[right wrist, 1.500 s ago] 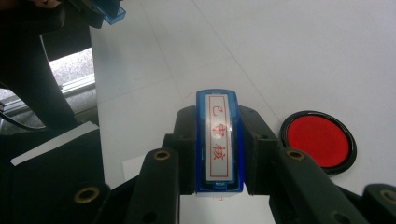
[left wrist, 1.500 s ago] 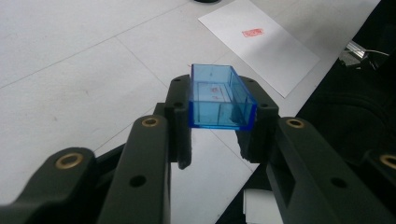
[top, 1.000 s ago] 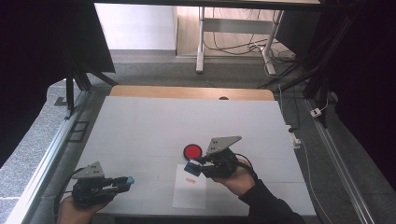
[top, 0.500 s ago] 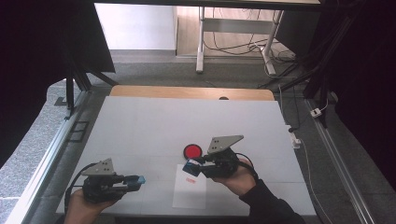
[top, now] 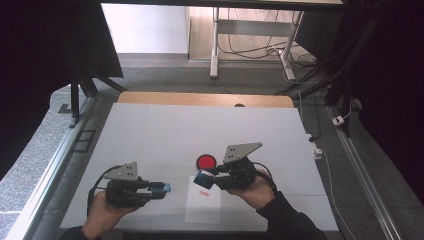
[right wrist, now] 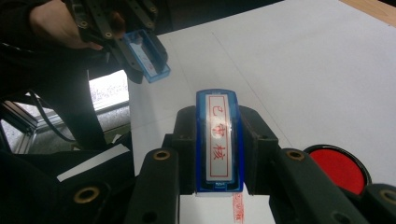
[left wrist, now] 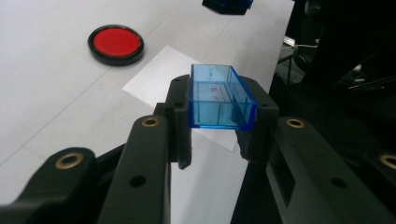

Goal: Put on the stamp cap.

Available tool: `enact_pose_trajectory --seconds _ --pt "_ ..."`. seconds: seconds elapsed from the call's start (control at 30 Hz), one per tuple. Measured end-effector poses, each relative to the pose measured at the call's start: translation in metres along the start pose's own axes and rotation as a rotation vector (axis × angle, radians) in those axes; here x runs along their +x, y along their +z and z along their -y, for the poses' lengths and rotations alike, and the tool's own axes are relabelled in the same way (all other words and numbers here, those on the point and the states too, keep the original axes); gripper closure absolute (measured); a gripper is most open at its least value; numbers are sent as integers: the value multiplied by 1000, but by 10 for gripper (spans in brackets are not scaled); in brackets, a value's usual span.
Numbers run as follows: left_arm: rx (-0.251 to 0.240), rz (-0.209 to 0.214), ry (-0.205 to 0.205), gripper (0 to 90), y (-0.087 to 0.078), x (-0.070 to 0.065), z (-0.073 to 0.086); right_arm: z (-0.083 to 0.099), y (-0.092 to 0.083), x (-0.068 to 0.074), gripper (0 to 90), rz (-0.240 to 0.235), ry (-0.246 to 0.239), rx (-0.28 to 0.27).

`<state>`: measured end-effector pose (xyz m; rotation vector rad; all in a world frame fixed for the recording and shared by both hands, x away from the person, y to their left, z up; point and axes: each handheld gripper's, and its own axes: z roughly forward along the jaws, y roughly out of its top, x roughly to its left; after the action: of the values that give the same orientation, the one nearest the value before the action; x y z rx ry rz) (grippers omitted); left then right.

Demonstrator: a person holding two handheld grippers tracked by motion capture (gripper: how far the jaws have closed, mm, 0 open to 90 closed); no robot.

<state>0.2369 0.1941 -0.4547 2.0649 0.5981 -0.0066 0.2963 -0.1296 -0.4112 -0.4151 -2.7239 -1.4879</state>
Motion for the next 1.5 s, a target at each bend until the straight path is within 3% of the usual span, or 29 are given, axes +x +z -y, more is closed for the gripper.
enact_pose_trajectory --seconds 0.33,0.63,0.87,1.5 --pt "5 83 41 685 16 6 -16 -5 -3 1 705 -26 -8 -23" --pt "16 182 58 686 36 15 -27 -5 0 3 705 -61 -2 -26" --pt "37 255 98 686 51 16 -34 -8 -1 5 705 -84 -10 -42" --pt "41 376 153 688 68 16 -38 -10 4 11 706 -178 -29 -55"
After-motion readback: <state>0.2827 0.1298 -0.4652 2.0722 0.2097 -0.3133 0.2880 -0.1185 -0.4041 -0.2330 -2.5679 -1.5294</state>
